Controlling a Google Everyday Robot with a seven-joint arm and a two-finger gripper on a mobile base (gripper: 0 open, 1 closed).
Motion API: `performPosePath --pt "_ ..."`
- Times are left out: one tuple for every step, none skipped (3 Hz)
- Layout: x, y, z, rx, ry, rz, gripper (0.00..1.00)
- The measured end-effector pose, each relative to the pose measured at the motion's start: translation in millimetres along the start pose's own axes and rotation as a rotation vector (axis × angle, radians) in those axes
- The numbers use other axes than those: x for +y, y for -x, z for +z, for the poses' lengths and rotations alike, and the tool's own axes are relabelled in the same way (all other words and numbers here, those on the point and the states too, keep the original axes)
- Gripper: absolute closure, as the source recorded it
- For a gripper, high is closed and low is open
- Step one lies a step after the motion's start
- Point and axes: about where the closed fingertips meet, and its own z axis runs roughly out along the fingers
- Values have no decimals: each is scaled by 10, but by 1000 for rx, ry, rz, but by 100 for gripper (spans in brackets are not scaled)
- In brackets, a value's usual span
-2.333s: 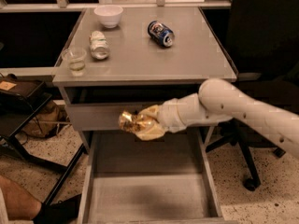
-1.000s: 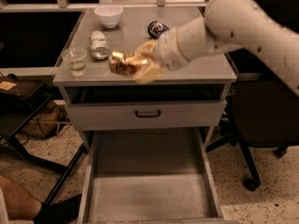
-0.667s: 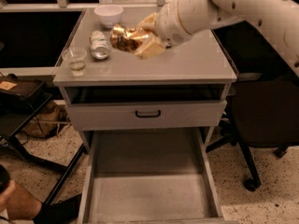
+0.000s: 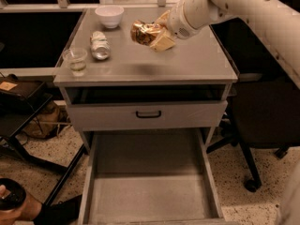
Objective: Pick orange can from middle drawer and place on counter
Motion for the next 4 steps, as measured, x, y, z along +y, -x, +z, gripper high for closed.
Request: performPosePath --pt "-3 -386 343 52 56 79 100" --pt "120 -671 573 67 141 151 100" --pt "148 -701 601 70 154 155 81" --pt "148 -701 602 70 154 155 58"
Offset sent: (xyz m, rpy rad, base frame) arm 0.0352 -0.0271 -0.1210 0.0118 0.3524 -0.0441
